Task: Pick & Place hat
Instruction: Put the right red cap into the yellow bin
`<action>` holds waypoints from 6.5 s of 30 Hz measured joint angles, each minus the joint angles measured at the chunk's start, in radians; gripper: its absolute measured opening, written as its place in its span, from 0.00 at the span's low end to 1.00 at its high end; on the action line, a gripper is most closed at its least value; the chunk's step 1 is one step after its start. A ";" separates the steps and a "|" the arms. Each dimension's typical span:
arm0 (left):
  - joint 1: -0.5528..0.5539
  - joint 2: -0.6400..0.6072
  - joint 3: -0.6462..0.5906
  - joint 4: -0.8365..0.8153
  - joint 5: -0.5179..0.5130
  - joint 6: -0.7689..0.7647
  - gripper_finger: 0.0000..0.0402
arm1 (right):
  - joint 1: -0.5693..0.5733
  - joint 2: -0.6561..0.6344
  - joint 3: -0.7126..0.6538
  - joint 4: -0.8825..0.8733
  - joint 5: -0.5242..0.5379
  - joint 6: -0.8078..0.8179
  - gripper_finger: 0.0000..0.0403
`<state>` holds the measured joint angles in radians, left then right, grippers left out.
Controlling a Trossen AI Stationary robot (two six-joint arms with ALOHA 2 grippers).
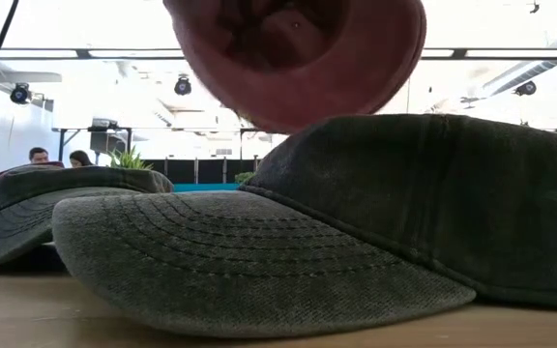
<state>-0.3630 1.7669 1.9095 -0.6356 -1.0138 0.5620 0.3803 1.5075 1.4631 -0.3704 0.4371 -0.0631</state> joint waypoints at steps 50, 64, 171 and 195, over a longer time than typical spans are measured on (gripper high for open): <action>0.130 0.003 0.002 0.162 -0.041 0.196 0.15 | -0.010 -0.031 0.165 -0.206 -0.093 0.061 0.03; 0.152 -0.010 0.002 0.284 -0.076 0.475 0.14 | -0.032 -0.077 0.157 -0.131 -0.183 0.389 0.03; -0.013 -0.023 -0.149 0.573 -0.031 0.648 0.30 | -0.080 -0.061 0.116 -0.301 -0.516 0.324 0.02; -0.002 -0.020 -0.149 0.384 -0.079 0.121 0.30 | 0.233 -0.125 0.114 -0.917 -0.187 0.723 0.02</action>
<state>-0.3646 1.7468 1.7607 -0.2520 -1.0926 0.6832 0.6137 1.3827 1.5768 -1.2870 0.2500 0.6597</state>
